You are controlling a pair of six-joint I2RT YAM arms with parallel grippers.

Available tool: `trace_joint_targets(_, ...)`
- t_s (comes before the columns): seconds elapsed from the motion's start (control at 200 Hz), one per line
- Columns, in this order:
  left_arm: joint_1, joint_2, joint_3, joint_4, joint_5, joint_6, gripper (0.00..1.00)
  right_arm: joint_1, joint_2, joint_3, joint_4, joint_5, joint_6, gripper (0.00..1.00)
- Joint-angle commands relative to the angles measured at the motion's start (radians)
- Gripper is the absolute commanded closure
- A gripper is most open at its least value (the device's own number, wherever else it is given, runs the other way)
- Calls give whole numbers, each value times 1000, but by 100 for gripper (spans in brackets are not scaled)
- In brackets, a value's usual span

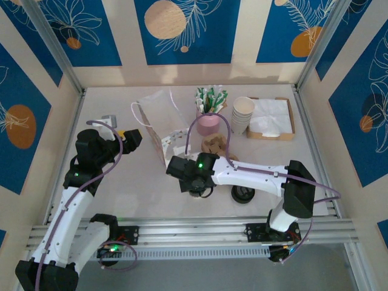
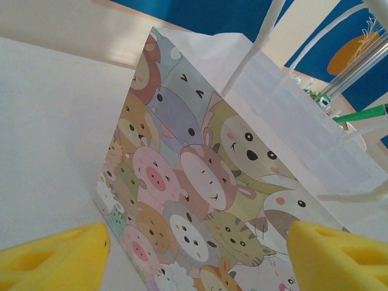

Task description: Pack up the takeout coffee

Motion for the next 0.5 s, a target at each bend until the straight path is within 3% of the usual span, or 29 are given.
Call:
trace_joint_targets(0.0,-3,0,-8,-1,-2,12,23,1,-46,24,-27,7,-10,20)
trace_joint_targets(0.495,-3,3,-9,0,2,10,23,-11,-55,25,-11,-5,-28,19)
